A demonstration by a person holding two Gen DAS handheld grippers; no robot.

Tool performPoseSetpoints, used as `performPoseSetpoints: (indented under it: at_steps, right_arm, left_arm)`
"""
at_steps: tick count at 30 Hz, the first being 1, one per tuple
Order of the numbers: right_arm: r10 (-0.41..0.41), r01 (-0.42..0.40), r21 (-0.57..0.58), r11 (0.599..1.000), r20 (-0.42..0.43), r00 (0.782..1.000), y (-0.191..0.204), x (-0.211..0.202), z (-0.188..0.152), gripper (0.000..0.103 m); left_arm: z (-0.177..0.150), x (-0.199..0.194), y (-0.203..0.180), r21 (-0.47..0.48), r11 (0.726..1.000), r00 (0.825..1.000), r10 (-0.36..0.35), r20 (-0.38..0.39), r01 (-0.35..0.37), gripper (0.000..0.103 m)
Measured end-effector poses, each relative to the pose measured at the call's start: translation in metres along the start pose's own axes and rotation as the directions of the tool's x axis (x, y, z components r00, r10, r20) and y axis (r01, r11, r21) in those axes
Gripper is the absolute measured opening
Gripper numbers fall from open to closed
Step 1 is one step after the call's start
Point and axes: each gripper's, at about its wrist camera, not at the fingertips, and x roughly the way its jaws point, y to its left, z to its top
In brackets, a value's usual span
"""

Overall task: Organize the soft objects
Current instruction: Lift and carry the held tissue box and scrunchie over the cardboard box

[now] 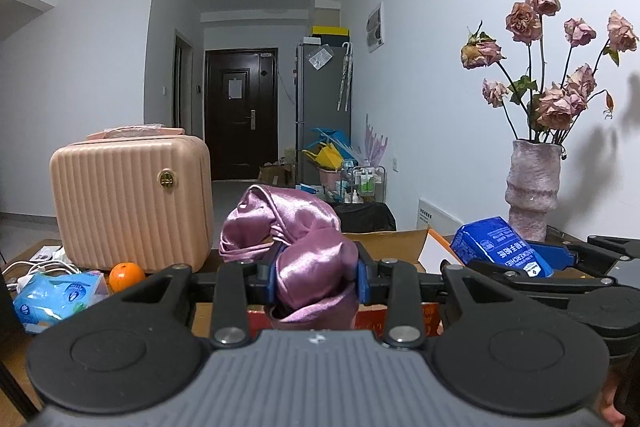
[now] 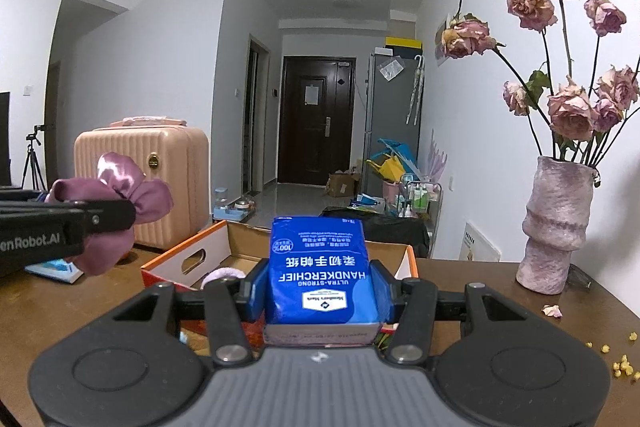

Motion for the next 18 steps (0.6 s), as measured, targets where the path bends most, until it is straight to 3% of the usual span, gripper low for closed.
performPoseSetpoints:
  at_steps: [18]
  right_arm:
    - [-0.008, 0.01, 0.072, 0.997, -0.029, 1.0, -0.036, 0.071, 0.016, 0.051]
  left_arm:
    - [0.007, 0.073, 0.007, -0.051, 0.998, 0.999, 0.028, -0.019, -0.029, 0.035]
